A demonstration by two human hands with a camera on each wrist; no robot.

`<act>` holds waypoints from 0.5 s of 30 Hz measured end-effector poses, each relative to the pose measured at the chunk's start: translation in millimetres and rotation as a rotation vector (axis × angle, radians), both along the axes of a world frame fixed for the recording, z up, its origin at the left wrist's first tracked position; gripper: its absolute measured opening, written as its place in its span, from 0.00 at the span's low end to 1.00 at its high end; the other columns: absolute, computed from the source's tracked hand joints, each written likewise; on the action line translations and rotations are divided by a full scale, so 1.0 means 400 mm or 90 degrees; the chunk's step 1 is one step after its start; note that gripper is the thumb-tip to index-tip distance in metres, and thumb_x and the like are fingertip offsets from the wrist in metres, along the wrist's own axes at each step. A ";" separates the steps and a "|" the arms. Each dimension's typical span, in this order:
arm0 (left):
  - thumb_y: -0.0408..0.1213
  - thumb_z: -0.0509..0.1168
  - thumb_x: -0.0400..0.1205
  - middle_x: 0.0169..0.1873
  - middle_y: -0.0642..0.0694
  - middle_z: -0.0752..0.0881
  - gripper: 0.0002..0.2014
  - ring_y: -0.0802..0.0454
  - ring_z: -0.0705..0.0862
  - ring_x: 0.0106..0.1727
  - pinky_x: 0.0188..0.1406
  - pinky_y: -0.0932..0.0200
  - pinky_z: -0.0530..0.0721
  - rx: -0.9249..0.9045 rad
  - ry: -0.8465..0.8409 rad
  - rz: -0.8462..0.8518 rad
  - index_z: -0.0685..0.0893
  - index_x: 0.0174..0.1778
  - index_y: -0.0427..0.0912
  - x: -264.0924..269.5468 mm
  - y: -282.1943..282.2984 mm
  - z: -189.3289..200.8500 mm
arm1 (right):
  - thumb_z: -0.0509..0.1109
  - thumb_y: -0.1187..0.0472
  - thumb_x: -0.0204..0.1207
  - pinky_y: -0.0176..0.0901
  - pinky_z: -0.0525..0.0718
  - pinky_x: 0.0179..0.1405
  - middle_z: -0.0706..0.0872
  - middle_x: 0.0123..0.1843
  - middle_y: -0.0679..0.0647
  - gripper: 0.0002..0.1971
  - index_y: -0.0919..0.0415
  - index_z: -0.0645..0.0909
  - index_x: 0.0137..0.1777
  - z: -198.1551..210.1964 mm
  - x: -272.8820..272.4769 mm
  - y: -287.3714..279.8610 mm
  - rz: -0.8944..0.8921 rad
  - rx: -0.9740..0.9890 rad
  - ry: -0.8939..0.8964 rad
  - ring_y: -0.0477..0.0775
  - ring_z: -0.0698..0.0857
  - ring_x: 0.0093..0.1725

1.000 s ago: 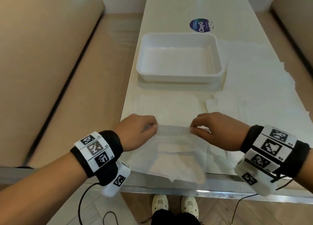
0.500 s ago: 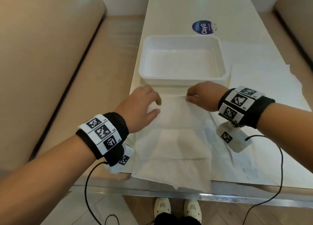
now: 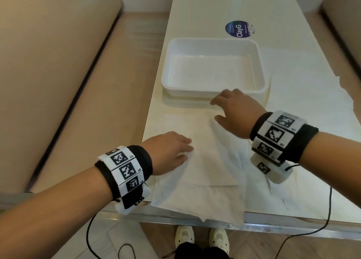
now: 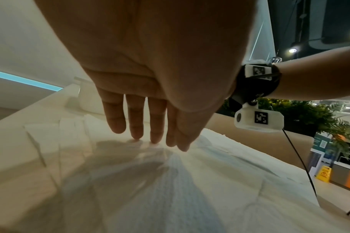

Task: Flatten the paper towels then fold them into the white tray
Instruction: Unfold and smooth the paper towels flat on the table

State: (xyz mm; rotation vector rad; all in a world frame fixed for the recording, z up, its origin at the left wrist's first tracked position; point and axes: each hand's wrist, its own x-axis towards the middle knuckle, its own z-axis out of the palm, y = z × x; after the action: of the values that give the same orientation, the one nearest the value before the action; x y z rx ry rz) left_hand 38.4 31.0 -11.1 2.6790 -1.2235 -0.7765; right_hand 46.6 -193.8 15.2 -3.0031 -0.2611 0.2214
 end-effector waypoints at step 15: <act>0.42 0.42 0.90 0.84 0.39 0.39 0.29 0.46 0.40 0.85 0.84 0.53 0.45 0.139 -0.023 0.057 0.40 0.84 0.36 0.029 -0.081 -0.048 | 0.44 0.48 0.88 0.54 0.43 0.83 0.31 0.84 0.54 0.32 0.59 0.32 0.83 -0.111 -0.070 0.093 0.078 -0.086 0.271 0.55 0.37 0.84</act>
State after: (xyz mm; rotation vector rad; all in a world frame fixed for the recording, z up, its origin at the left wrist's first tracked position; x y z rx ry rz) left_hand 50.1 -1.5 -30.2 2.9103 -1.0730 -0.9010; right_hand 18.5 -156.5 -29.2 -2.9701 -0.3971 0.9076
